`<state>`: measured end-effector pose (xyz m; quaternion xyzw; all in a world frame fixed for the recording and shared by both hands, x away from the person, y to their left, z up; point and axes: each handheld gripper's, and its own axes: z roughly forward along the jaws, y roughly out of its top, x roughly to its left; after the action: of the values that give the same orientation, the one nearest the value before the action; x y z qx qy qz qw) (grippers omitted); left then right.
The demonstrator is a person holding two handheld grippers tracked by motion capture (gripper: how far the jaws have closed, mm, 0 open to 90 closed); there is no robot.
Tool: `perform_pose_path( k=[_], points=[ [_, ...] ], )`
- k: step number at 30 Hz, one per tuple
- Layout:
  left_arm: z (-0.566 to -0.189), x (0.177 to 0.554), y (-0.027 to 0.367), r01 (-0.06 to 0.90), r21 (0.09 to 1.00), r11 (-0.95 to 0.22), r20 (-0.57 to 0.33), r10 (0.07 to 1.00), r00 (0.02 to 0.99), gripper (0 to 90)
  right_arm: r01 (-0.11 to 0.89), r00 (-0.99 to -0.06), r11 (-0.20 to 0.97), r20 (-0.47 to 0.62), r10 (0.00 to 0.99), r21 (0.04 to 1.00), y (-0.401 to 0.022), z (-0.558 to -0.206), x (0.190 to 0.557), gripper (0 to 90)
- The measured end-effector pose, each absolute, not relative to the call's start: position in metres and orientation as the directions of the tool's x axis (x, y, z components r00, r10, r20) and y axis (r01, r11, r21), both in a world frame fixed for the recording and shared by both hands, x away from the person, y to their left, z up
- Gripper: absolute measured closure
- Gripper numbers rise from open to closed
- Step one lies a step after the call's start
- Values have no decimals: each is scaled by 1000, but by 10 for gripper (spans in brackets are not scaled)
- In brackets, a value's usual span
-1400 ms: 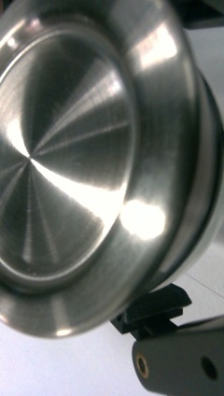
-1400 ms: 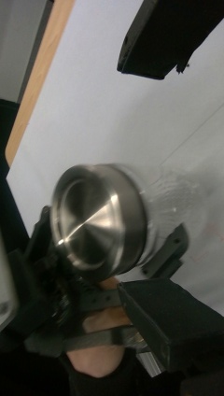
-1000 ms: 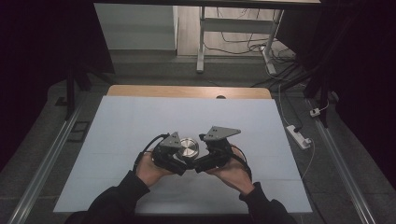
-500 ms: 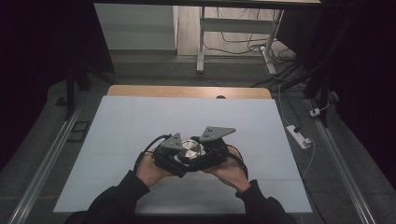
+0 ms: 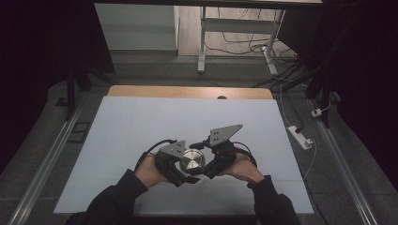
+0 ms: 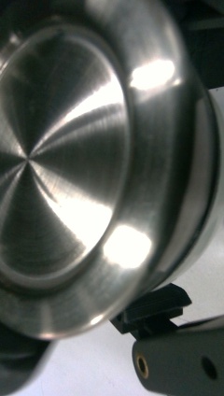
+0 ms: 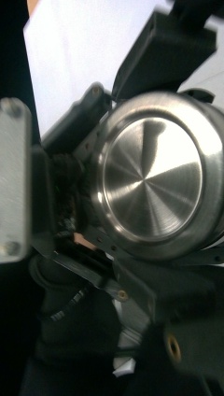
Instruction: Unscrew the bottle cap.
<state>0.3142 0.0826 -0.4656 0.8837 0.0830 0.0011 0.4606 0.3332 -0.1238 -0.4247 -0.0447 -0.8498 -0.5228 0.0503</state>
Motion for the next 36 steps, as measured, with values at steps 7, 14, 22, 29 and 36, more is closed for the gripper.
perform_pose_path(
  k=[7, 14, 22, 29, 36],
  points=[
    [-467, 324, 95, 295, 814, -501, -88, 396, 914, 146, 235, -946, 441, 100, 309, 866, -127, -411, 331, 7],
    [-467, 322, 92, 286, 808, -516, -81, 383, 920, 146, 226, -921, 434, 46, 388, 872, -112, -421, 325, 66],
    [-464, 318, 89, 265, 810, -523, -82, 345, 935, 146, 207, -939, 433, 53, 340, 877, -108, -425, 321, 180],
    [-461, 316, 92, 174, 830, -529, -102, 164, 981, 146, 181, -975, 445, 101, 199, 877, -115, -420, 322, 183],
    [-459, 306, 85, 62, 834, -548, -81, -11, 997, 146, 101, -984, 425, 153, -89, 900, -125, -423, 326, 178]
  ],
)
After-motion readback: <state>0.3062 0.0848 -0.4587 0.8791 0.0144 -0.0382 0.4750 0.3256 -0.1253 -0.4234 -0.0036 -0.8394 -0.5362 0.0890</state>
